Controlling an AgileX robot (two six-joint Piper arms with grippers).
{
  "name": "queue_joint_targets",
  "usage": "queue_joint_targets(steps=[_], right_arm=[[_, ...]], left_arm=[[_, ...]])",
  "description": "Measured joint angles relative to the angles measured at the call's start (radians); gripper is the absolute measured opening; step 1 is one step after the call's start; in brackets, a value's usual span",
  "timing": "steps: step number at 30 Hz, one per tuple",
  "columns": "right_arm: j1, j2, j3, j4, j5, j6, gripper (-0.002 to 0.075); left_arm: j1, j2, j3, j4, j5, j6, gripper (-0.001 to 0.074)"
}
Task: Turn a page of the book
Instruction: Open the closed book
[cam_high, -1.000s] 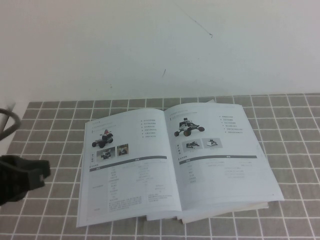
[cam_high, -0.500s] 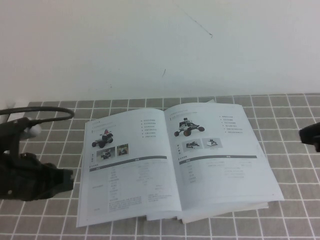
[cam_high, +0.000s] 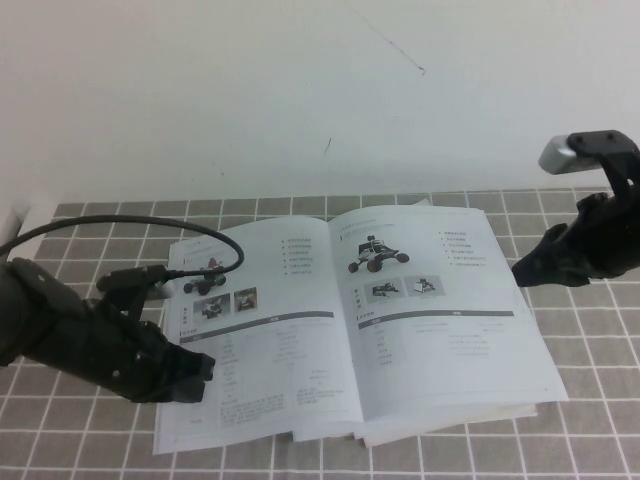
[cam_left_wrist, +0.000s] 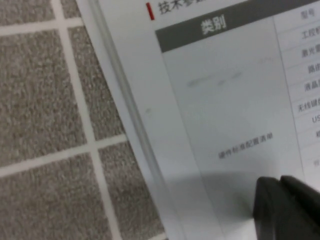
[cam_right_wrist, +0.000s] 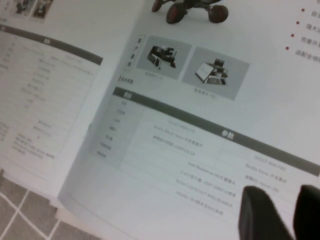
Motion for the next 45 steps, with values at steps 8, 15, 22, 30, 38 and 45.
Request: queue_joint_targets(steps=[8,15,22,30,38,45], right_arm=[[0.0,0.129,-0.078,-0.135,0.034,0.098,0.0337],[0.0,0.217,-0.079,-0.225,0.035,0.175,0.0348],[-0.031,0.251,-0.08,-0.24,0.025,0.201,0.0349],[-0.031,0.258,-0.08,-0.185,0.025,0.184,0.0351],[-0.031,0.26,-0.08,-0.144,0.025,0.159,0.0353],[-0.031,0.267,-0.08,-0.142,0.023,0.152,0.0353]], left_arm=[[0.002,0.108,-0.086,0.024,0.079,0.004,-0.0004],[0.008,0.138,-0.103,0.02,0.106,0.004,-0.0004],[0.008,0.14,-0.106,0.02,0.11,0.004,-0.0004],[0.008,0.141,-0.108,0.02,0.112,0.004,-0.0004],[0.008,0.141,-0.108,0.02,0.112,0.004,-0.0004],[0.008,0.144,-0.112,0.02,0.116,0.004,-0.0004]])
